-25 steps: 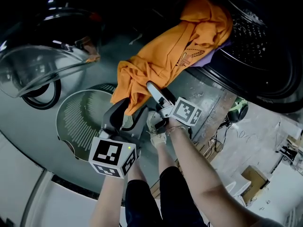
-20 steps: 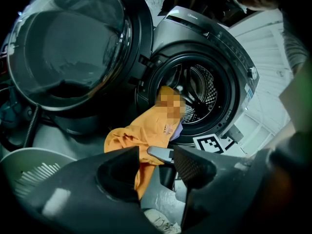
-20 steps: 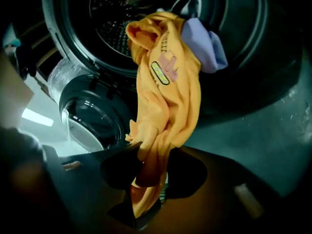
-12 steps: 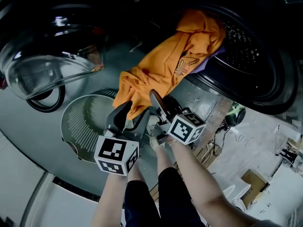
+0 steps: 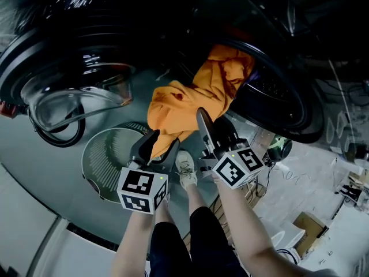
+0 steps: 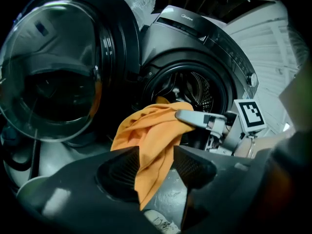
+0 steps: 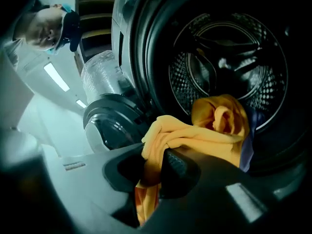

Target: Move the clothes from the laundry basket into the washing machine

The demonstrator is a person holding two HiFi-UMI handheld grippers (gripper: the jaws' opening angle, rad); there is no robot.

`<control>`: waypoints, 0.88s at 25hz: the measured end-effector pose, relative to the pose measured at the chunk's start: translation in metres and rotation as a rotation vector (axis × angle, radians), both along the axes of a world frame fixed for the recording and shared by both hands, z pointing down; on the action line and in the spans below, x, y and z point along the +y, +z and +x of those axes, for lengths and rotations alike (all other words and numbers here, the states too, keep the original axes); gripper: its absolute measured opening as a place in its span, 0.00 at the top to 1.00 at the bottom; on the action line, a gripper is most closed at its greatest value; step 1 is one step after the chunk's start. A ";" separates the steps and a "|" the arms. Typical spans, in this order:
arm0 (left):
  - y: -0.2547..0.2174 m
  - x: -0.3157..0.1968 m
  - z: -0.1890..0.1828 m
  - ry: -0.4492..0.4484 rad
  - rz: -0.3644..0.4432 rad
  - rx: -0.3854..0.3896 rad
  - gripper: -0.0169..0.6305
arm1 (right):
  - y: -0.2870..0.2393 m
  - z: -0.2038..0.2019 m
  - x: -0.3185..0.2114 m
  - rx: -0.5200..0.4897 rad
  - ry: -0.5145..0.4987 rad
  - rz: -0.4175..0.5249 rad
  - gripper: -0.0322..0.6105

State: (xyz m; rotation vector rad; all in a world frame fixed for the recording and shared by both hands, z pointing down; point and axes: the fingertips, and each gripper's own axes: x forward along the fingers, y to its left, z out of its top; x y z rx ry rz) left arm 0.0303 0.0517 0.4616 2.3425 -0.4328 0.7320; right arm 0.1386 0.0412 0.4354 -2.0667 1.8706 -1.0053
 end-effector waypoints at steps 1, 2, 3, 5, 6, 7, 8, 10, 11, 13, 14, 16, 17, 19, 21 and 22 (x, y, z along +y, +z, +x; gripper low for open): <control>-0.004 -0.002 0.002 -0.001 0.002 0.004 0.66 | -0.009 0.009 -0.002 0.026 0.024 0.006 0.82; -0.008 -0.004 0.005 0.000 0.004 0.008 0.66 | -0.016 0.020 -0.003 0.049 0.053 0.011 0.82; -0.012 -0.005 0.008 0.001 0.006 0.013 0.66 | -0.023 0.031 -0.004 0.069 0.084 0.018 0.82; -0.020 -0.008 0.016 0.010 0.008 0.021 0.66 | -0.034 0.056 -0.006 0.093 0.151 0.039 0.82; -0.022 -0.009 0.019 0.015 0.008 0.023 0.66 | -0.037 0.069 -0.007 0.100 0.187 0.046 0.82; -0.024 -0.009 0.022 0.019 0.006 0.023 0.66 | -0.038 0.081 -0.008 0.110 0.222 0.046 0.82; -0.025 -0.010 0.024 0.023 0.004 0.023 0.66 | -0.038 0.092 -0.009 0.125 0.253 0.043 0.82; -0.025 -0.010 0.027 0.031 -0.001 0.022 0.66 | -0.038 0.109 -0.013 0.177 0.294 0.030 0.82; -0.025 -0.011 0.029 0.034 -0.003 0.021 0.66 | -0.036 0.116 -0.016 0.211 0.301 0.019 0.82; -0.023 -0.012 0.033 0.042 -0.007 0.021 0.66 | -0.032 0.129 -0.022 0.277 0.302 -0.010 0.82; -0.022 -0.013 0.035 0.046 -0.008 0.024 0.66 | -0.028 0.137 -0.025 0.307 0.306 -0.023 0.82; -0.021 -0.015 0.040 0.056 -0.004 0.028 0.66 | -0.023 0.154 -0.031 0.360 0.326 -0.047 0.82; -0.019 -0.016 0.042 0.062 -0.002 0.028 0.66 | -0.020 0.162 -0.034 0.387 0.338 -0.060 0.82; -0.015 -0.016 0.044 0.071 -0.002 0.026 0.66 | -0.015 0.174 -0.036 0.445 0.357 -0.087 0.82; -0.010 -0.016 0.045 0.073 -0.004 0.026 0.66 | -0.011 0.182 -0.037 0.489 0.370 -0.107 0.82; -0.008 -0.015 0.046 0.072 -0.007 0.029 0.66 | -0.008 0.185 -0.037 0.502 0.373 -0.114 0.82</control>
